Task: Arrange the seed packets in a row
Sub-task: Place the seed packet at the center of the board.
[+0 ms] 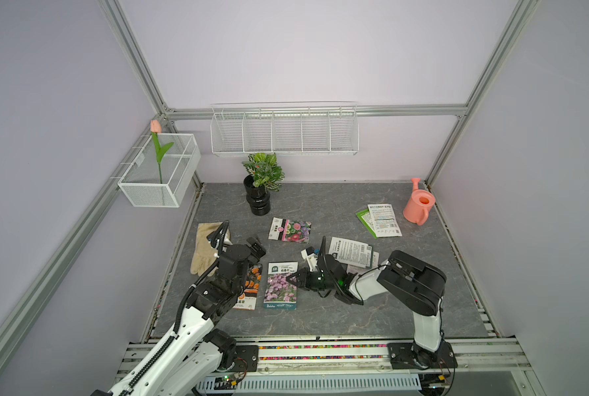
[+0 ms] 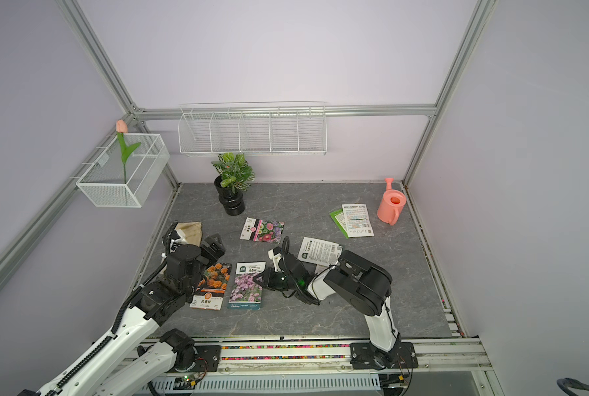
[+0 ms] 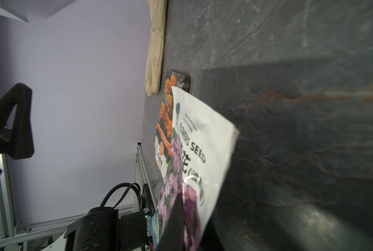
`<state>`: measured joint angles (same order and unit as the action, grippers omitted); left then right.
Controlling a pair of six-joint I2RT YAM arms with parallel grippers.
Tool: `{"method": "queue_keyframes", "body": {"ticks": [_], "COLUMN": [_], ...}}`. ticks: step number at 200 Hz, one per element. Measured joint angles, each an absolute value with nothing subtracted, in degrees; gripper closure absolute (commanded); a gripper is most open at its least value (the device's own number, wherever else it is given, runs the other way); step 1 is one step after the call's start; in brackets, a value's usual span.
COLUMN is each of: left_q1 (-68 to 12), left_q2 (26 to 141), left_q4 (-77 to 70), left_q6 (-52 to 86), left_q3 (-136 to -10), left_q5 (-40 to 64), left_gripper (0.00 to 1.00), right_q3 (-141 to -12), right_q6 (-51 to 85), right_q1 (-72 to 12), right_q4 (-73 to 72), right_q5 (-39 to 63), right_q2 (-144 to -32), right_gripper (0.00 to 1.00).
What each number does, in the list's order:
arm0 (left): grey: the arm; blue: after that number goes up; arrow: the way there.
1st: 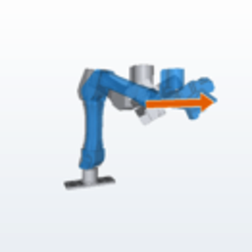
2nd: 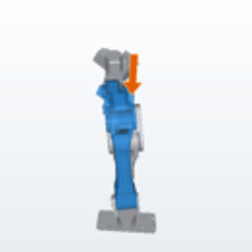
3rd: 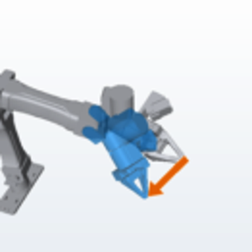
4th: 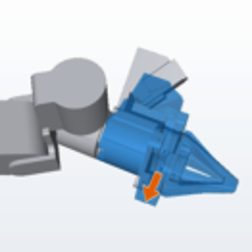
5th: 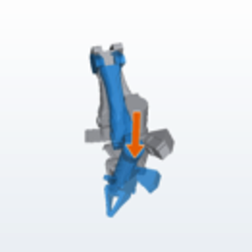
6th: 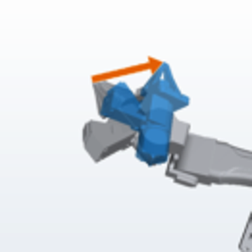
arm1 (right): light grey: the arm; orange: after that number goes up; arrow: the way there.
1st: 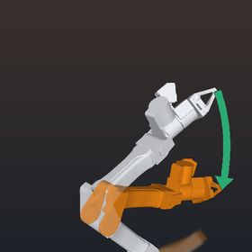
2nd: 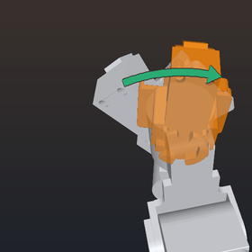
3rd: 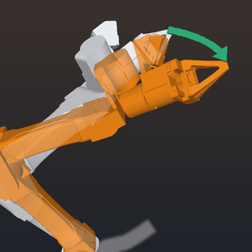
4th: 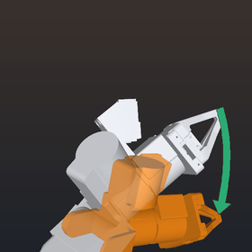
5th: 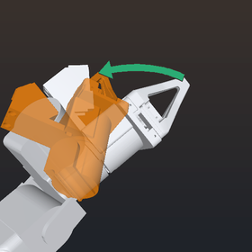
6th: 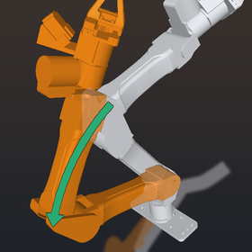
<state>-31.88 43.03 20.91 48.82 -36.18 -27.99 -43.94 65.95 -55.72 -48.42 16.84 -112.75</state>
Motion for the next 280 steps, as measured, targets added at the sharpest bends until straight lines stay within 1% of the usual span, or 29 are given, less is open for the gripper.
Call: {"method": "queue_keyframes", "body": {"ticks": [43, 98, 108, 134, 171, 179, 217, 221, 223, 226, 245, 247, 250, 252, 280], "left_q1": [-31.9, -31.9, -31.9, -31.9, -31.9, -31.9, -31.8, -31.8, -31.8, -31.8, -31.8, -31.8, -31.8, -31.8, -31.8], "left_q2": [42.9, 42.7, 42.6, 42.7, 42.7, 42.7, 42.7, 42.7, 42.7, 42.7, 42.7, 42.7, 42.7, 42.7, 42.7], "left_q4": [20.9, 20.4, 20.2, 19.9, 19.5, 19.5, 19.5, 19.5, 19.5, 19.5, 19.5, 19.5, 19.5, 19.5, 19.3], "left_q6": [48.8, 48.8, 48.8, 48.8, 48.8, 48.8, 48.8, 48.8, 48.8, 48.8, 48.8, 48.8, 48.8, 48.8, 48.8], "left_q3": [-36.2, -36.2, -36.2, -36.1, -36.1, -36.1, -36.1, -36.1, -36.1, -36.1, -36.1, -36.1, -36.1, -36.1, -36.1], "left_q5": [-28.0, -27.5, -27.4, -27.0, -27.0, -27.0, -26.9, -26.9, -26.9, -26.9, -26.9, -26.9, -26.9, -26.9, -26.6], "left_gripper": [0.00, 0.00, 0.00, 0.00, 0.00, 0.00, 0.00, 0.00, 0.00, 0.00, 0.00, 0.00, 0.00, 0.00, 0.00], "right_q3": [-48.2, -49.5, -50.2, -52.4, -54.0, -54.1, -54.4, -54.5, -54.5, -54.5, -55.4, -55.7, -56.0, -56.1, -56.7], "right_q6": [65.0, 64.5, 64.5, 64.2, 64.0, 64.0, 63.6, 63.2, 63.5, 63.1, 62.8, 62.5, 62.6, 62.5, 61.6], "right_q1": [-58.7, -59.0, -59.0, -59.1, -59.3, -59.4, -59.8, -59.9, -59.9, -60.0, -60.4, -60.5, -60.5, -60.6, -60.9], "right_q4": [-42.7, -37.0, -35.7, -34.5, -33.9, -33.5, -30.7, -30.5, -30.4, -30.0, -28.8, -28.8, -28.6, -28.4, -26.0], "right_q5": [13.0, 9.6, 9.4, 9.0, 9.0, 9.0, 8.4, 8.4, 8.3, 8.2, 7.7, 7.6, 7.5, 7.4, 6.6], "right_q2": [-112.7, -112.7, -112.7, -112.7, -113.0, -113.1, -113.2, -113.2, -113.2, -113.2, -113.0, -112.9, -112.8, -112.8, -112.4], "right_gripper": [0.93, 0.93, 0.91, 0.84, 0.81, 0.78, 0.53, 0.47, 0.41, 0.35, 0.01, 0.02, 0.09, 0.11, 0.12]}}
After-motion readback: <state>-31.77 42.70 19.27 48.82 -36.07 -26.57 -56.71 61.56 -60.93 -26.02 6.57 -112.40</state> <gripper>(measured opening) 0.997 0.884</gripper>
